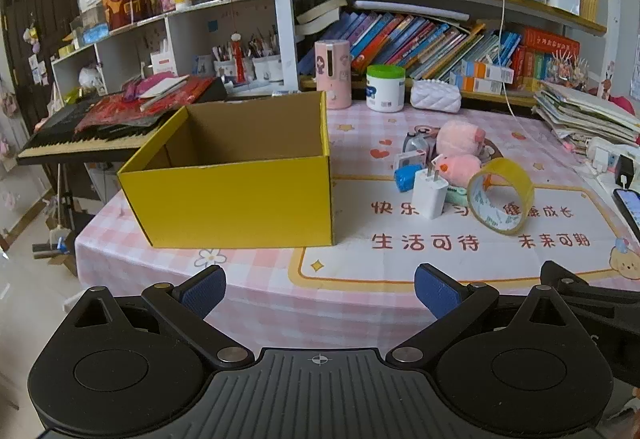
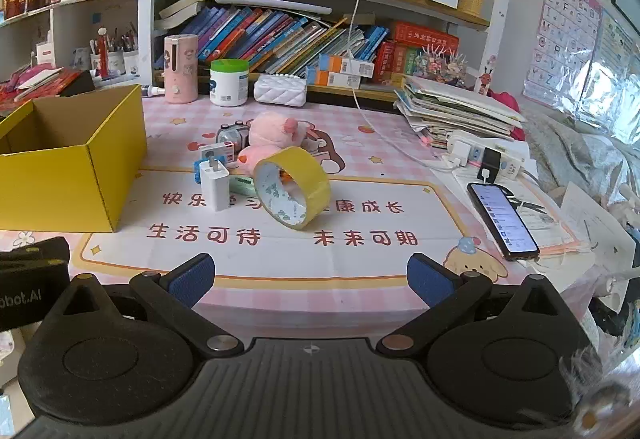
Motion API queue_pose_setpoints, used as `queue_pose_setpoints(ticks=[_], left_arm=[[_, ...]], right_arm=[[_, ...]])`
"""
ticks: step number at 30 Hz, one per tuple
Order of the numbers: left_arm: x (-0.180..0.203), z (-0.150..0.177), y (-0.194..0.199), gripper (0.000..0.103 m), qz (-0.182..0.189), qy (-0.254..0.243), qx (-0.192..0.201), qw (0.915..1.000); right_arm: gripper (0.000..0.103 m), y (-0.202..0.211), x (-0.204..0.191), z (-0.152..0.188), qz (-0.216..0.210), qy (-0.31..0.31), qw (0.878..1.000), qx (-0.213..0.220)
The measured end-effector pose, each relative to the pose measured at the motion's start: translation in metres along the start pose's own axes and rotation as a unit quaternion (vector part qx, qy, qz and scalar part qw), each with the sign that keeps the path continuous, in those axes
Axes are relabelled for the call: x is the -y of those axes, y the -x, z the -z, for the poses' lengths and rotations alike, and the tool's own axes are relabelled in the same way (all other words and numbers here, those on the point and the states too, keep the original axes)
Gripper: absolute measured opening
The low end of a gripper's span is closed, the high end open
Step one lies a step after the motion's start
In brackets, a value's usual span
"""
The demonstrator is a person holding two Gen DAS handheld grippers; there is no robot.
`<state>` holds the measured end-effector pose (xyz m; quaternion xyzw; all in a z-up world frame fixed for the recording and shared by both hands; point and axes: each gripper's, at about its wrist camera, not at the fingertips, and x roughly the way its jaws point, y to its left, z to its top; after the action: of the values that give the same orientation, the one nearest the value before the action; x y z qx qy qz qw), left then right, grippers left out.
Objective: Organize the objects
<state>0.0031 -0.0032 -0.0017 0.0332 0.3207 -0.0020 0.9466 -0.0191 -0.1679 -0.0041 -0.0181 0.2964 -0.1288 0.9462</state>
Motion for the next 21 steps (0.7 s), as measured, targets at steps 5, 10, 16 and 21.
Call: queue_pose_setpoints(ticks=[5,10,16,21], left_arm=[[0.0028,-0.0005,0.0024,0.102,0.001,-0.004,0.001,1.0000],[0.0035,-0.0006,0.0026,0.102,0.000,-0.004,0.002,1.0000],[0.0047,-0.0002,0.0039,0.102,-0.001,-0.003,0.002,1.0000],[0.0045,-0.0003,0.0043,0.102,-0.002,-0.005,0.003,1.0000]], right_arm=[[0.103,0.0035,0.0031,0.0017,0.000,-0.004,1.000,-0.003],[0.103,0.0053,0.0034,0.0027,-0.001,-0.003,1.000,-0.007],[0.103,0.0044,0.0039,0.0036,-0.002,-0.002,1.000,-0.006],[0.103,0.0036,0.0038,0.0025,-0.001,-0.003,1.000,-0.008]])
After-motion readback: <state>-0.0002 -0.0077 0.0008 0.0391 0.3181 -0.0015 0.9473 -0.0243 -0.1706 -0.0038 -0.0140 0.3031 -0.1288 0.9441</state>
